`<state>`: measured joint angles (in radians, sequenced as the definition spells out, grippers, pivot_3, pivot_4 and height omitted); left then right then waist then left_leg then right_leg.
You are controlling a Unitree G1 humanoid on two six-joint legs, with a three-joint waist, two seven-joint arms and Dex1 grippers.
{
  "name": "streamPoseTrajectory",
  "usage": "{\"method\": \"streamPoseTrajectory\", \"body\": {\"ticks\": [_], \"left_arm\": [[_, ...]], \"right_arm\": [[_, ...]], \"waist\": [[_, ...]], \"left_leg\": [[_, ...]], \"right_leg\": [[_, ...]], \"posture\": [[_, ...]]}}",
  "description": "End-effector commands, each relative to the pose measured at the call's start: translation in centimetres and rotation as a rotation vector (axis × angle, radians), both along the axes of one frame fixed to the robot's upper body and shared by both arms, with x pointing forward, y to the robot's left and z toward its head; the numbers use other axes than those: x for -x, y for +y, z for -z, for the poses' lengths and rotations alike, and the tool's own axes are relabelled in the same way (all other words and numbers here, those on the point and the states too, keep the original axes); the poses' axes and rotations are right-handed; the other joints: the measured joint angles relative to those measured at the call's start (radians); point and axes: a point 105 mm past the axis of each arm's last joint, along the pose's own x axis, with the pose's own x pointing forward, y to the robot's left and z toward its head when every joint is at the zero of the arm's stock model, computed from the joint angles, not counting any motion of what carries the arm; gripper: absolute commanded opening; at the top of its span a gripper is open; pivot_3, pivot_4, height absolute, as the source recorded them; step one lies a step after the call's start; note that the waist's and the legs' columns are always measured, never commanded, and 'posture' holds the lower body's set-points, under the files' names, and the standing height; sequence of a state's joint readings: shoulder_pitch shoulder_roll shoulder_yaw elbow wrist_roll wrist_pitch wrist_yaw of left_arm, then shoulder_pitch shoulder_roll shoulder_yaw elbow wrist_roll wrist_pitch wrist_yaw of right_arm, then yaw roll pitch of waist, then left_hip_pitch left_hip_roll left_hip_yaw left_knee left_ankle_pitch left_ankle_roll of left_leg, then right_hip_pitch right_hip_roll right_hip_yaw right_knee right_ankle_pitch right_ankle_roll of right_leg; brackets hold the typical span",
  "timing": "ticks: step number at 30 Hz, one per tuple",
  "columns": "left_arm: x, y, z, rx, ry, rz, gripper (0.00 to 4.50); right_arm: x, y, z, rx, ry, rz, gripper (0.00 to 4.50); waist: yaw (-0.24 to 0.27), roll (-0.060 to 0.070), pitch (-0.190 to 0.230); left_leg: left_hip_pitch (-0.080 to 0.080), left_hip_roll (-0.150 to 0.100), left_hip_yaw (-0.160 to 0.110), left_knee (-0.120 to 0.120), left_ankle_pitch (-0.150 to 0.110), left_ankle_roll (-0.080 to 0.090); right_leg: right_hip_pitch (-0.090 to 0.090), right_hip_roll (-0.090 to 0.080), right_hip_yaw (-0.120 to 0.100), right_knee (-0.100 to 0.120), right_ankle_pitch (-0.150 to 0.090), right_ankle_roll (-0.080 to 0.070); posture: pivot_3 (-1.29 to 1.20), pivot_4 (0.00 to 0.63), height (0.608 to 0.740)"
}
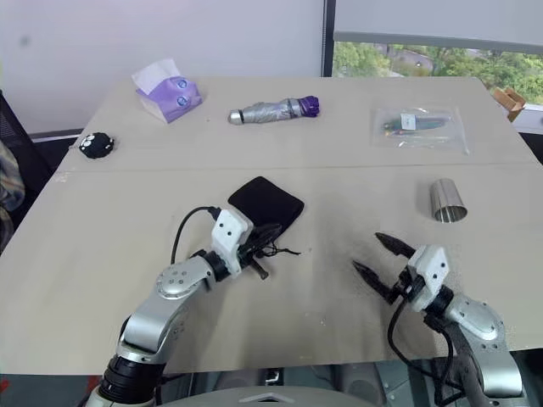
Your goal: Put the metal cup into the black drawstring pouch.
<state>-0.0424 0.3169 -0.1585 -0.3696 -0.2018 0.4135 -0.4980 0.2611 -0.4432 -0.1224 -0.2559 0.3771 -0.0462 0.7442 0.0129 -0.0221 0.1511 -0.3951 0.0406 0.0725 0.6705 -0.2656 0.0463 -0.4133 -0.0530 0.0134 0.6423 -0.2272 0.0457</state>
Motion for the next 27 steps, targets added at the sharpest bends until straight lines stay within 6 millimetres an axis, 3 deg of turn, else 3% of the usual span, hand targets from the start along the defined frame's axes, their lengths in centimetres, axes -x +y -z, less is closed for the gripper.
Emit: {"method": "streamPoseTrajectory", "body": {"ticks": [1, 8, 14, 17, 19, 21, 24, 27], "left_arm": [[0.0, 0.1, -2.9, 0.157, -0.046, 0.015, 0.18], [0.0, 0.6, -5.2, 0.295, -0.048, 0.062, 0.18], [0.3, 0.8, -5.5, 0.302, -0.046, 0.076, 0.18], [0.5, 0.9, -5.4, 0.273, -0.044, 0.079, 0.18], [0.7, 0.8, -5.1, 0.24, -0.034, 0.079, 0.18], [1.5, 0.3, -4.5, 0.171, -0.016, 0.111, 0.18], [2.3, 0.0, -3.5, 0.091, 0.011, 0.138, 0.18], [1.8, 0.1, -2.1, -0.023, 0.017, 0.117, 0.18]], "right_arm": [[-0.6, -3.2, 1.0, 0.034, 0.024, 0.191, 3.75], [-2.8, -7.4, 2.3, 0.046, 0.081, 0.492, 3.75], [-4.5, -11.3, 2.0, -0.013, 0.082, 0.737, 3.75], [-4.9, -12.0, 1.7, -0.046, 0.08, 0.777, 3.75], [-4.8, -11.7, 1.6, -0.055, 0.077, 0.751, 3.75], [-4.3, -10.1, 1.7, -0.083, 0.088, 0.656, 3.75], [-2.8, -6.7, 1.8, -0.105, 0.093, 0.449, 3.75], [0.3, -1.4, 1.7, -0.029, 0.077, 0.1, 3.75]], "waist": [[0.0, 0.0, 0.0], [-0.005, 0.001, -0.001], [-0.001, 0.001, -0.001], [-0.001, 0.001, -0.001], [-0.002, 0.001, -0.001], [-0.002, 0.001, -0.001], [-0.002, 0.002, -0.002], [-0.003, 0.003, -0.002]], "left_leg": [[0.0, 0.0, 0.0, 0.0, 0.0, 0.0], [0.0, -0.001, 0.0, 0.0, 0.0, 0.0], [0.0, -0.002, 0.0, 0.0, 0.0, 0.0], [-0.001, -0.002, 0.0, 0.0, 0.0, 0.0], [-0.001, -0.002, 0.0, 0.0, 0.0, 0.0], [-0.001, -0.002, 0.0, 0.0, 0.0, 0.0], [0.0, -0.001, 0.0, -0.001, 0.0, 0.0], [0.0, 0.0, 0.0, -0.001, 0.0, 0.0]], "right_leg": [[0.0, 0.0, 0.0, 0.0, 0.0, 0.0], [0.0, 0.001, 0.001, 0.0, 0.0, 0.0], [0.0, 0.001, 0.001, 0.0, 0.0, 0.0], [0.0, 0.001, 0.001, 0.0, 0.0, 0.0], [0.0, 0.001, 0.001, 0.0, 0.0, 0.0], [0.0, 0.001, 0.001, 0.0, 0.0, 0.0], [0.0, 0.002, 0.0, 0.0, 0.0, 0.0], [0.0, 0.002, 0.0, 0.0, 0.0, 0.0]], "posture": [[0.0, 0.15, 0.74], [0.0, 0.15, 0.74], [0.0, 0.15, 0.74], [0.0, 0.15, 0.74], [0.0, 0.15, 0.74], [0.0, 0.15, 0.74], [0.0, 0.15, 0.74], [0.0, 0.15, 0.74]]}}
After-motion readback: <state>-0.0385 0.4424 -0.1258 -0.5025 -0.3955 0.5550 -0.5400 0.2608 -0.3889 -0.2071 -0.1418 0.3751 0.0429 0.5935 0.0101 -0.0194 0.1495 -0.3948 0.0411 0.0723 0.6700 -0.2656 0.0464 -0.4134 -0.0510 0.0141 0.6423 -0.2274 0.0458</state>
